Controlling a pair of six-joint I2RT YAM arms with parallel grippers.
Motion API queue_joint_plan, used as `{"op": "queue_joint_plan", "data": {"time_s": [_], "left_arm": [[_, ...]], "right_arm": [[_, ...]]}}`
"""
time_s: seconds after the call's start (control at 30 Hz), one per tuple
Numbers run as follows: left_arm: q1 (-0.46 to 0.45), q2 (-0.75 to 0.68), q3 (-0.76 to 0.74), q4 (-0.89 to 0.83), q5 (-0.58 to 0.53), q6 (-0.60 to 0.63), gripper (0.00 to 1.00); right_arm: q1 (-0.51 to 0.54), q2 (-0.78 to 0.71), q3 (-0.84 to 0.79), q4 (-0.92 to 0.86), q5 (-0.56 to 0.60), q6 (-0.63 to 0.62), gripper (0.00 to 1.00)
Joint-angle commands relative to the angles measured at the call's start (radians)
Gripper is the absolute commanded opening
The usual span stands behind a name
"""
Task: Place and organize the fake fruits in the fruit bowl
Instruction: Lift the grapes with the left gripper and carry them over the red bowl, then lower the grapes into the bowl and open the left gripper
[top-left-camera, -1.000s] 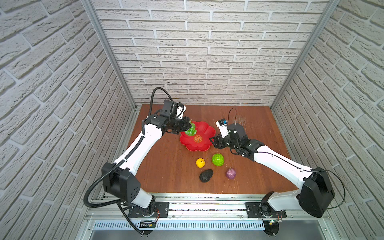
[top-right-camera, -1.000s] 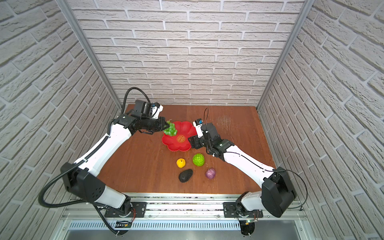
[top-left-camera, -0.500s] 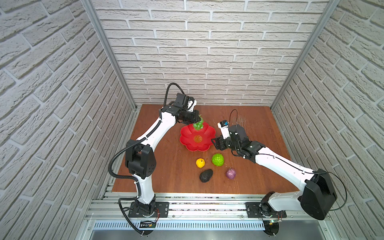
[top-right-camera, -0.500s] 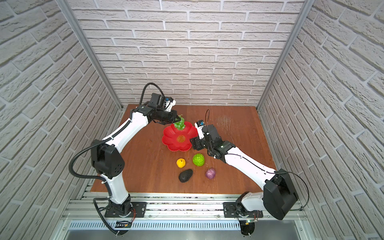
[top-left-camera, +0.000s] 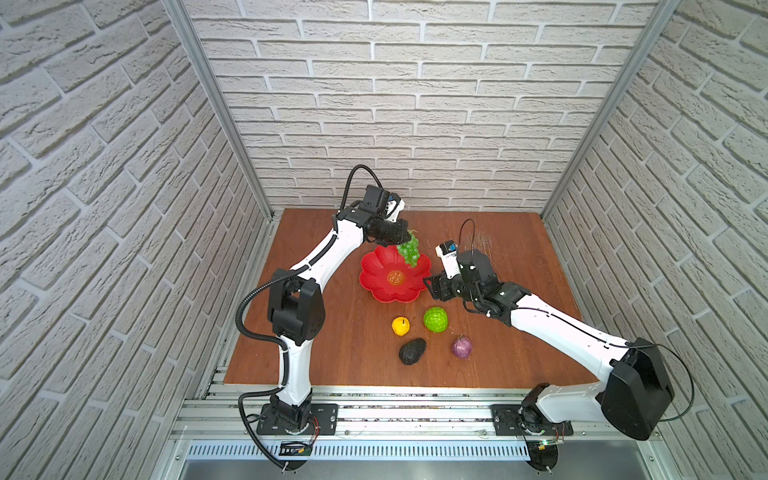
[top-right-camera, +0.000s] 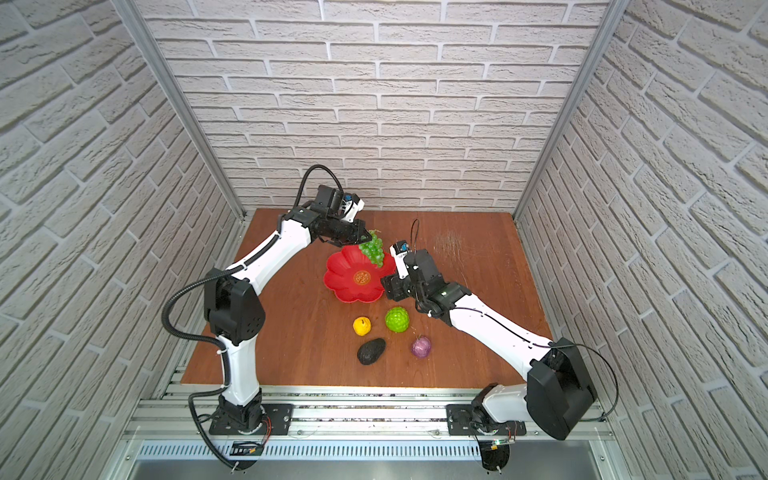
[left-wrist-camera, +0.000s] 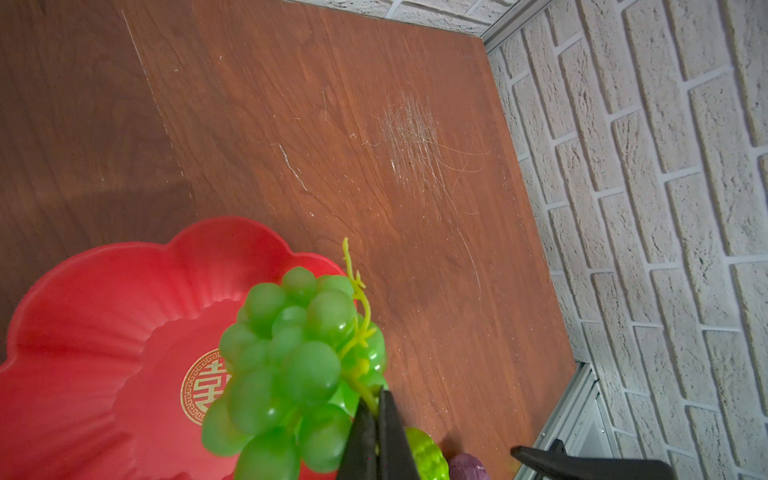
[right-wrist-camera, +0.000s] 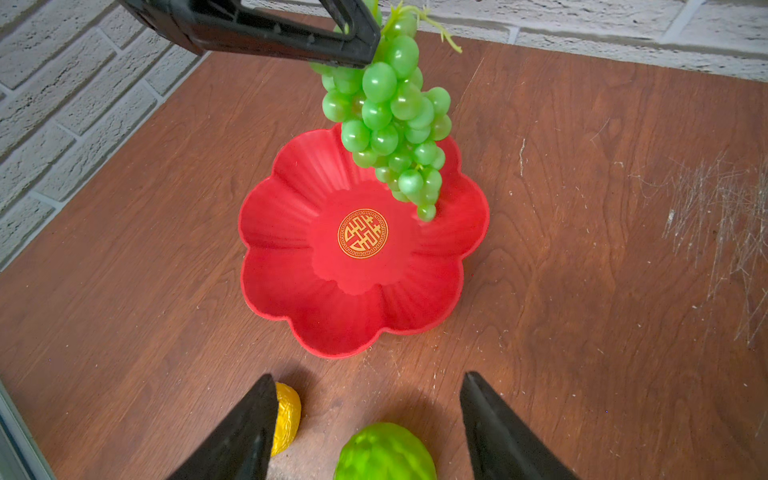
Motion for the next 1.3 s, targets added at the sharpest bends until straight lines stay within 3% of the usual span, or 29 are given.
{"op": "queue_joint_plan", "data": {"time_s": [0.0, 0.53, 1.27], "left_arm": [[0.019, 0.005, -0.023, 0.069, 0.006, 0.026, 0.0], [0.067, 0.011, -0.097, 0.142, -0.021, 0.063, 0.0], [0.1, -0.113, -0.386, 0.253, -0.17, 0.094, 0.0]], "right_arm": [[-0.001, 0.001, 0.004, 0.011, 0.001, -0.001, 0.71], [-0.001, 0.03, 0.047, -0.009, 0.003, 0.005, 0.71], [-0.001, 0.084, 0.077, -0.001, -0.034, 0.027, 0.71]]}}
